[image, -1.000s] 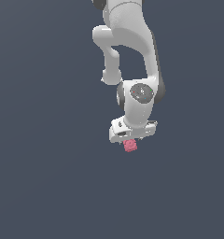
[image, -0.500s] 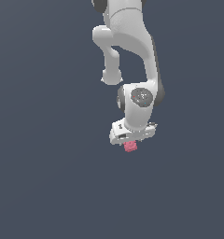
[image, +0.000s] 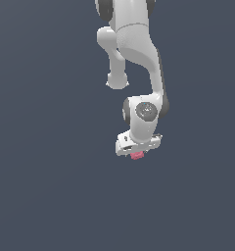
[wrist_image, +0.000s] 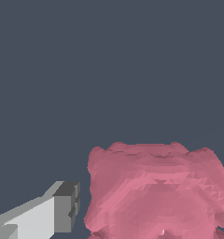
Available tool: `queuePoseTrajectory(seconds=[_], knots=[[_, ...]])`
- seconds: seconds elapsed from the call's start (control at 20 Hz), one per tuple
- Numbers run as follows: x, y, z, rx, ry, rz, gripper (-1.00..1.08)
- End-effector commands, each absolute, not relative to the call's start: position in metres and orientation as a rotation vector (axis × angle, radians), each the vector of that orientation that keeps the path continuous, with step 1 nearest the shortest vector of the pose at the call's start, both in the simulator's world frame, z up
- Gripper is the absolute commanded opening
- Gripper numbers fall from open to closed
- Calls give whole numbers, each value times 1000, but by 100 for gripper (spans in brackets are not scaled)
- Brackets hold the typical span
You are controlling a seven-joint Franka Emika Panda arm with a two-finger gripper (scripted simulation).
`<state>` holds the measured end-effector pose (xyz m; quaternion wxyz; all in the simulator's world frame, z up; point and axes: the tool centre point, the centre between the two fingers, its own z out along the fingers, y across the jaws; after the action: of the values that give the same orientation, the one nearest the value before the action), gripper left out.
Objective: Pick up the object and move it to a goal position.
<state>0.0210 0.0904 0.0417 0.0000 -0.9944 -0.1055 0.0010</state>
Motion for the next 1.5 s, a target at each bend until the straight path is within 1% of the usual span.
queuePoseTrajectory(seconds=[0.0, 0.55, 0.8, 1.1, 1.45], knots=[[22, 91, 41, -3124, -331, 0, -100], [22, 90, 42, -3124, -332, -2, -100], [20, 77, 49, -3124, -332, -2, -100], [14, 35, 71, -3124, -332, -2, -100], [4, -41, 112, -3123, -331, -1, -100]])
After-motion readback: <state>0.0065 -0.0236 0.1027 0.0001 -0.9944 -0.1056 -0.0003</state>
